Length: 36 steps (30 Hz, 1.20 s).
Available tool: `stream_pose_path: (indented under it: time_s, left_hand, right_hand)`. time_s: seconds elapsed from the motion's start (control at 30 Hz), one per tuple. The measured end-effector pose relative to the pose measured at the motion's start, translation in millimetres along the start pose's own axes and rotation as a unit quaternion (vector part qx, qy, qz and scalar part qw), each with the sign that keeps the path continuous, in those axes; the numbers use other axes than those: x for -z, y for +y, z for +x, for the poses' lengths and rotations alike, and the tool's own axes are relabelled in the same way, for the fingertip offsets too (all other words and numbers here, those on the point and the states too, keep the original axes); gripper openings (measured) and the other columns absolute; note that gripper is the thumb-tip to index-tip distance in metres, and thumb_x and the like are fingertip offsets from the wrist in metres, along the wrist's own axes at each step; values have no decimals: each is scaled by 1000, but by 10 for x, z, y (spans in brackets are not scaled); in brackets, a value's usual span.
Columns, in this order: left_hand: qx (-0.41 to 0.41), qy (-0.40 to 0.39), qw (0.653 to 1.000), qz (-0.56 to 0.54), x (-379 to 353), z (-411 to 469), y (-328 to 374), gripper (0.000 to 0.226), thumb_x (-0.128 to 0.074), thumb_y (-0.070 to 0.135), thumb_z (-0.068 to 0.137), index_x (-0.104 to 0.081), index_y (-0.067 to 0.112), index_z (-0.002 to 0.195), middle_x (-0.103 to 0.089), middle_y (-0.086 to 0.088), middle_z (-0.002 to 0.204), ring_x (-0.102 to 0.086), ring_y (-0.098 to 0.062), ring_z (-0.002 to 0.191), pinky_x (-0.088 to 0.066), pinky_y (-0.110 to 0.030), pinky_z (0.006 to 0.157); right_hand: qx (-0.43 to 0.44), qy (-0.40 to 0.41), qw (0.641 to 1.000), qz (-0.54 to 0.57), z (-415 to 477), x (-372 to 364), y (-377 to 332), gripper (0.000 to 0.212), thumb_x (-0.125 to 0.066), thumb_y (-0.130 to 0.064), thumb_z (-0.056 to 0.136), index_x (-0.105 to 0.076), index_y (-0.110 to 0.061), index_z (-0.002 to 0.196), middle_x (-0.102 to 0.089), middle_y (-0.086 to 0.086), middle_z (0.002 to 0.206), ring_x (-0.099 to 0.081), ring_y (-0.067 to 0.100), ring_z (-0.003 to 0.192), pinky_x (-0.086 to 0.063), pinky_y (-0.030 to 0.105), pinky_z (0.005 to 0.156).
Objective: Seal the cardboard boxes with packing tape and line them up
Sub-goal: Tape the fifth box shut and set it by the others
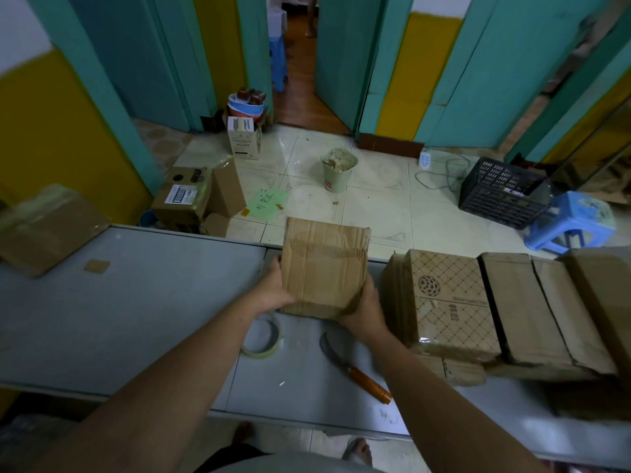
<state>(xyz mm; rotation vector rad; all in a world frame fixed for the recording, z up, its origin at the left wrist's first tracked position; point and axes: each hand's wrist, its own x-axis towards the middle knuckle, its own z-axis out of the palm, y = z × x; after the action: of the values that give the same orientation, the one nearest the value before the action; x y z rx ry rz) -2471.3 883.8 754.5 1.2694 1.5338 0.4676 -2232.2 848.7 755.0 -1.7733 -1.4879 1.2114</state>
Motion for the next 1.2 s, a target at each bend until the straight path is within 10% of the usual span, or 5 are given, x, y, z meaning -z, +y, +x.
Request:
stream_pose_path:
  time_s: [0.3,0.47,0.67,0.97,1.2]
  left_hand:
    - [-34,69,993,84,-128,6,5,83,-85,16,88,-31,14,151,-58,-7,129,-61,-26,118,-53,-51,107]
    - [-2,35,997,70,-156,-65,-34,120,-100,35,69,-18,21,156,-52,-5,146,-53,-23,130,-48,-47,112]
    - [33,26,997,-62,8,-61,-22,92,-92,33,82,-29,21,149,-58,1,138,-59,-24,129,-55,-45,105]
    - [-42,76,996,-16,-185,-130,-189,96,-95,6,74,-33,28,145,-52,15,126,-51,-15,127,-43,-26,98]
    - [-38,0,997,71,-151,-106,-160,80,-87,17,86,-40,17,151,-53,3,139,-54,-13,126,-49,-31,106]
  right_hand:
    - [14,116,988,-106,68,-113,122,54,-61,-10,98,-44,-27,146,-55,0,134,-58,17,116,-48,33,93]
    - [-8,136,987,-88,-103,-247,273,56,-56,-3,95,-39,-34,138,-53,-4,130,-56,18,115,-50,37,95]
    - [-38,124,990,-62,-184,-251,364,43,-34,-68,90,-67,-43,99,-69,-13,86,-65,22,100,-50,41,85]
    - [-17,54,998,21,-346,-181,291,78,-77,-15,87,-35,-32,150,-52,-8,142,-48,12,131,-44,37,109]
    - [-159,45,978,128,-364,-88,210,41,-38,-24,113,-45,-18,153,-41,11,154,-42,33,144,-33,52,122]
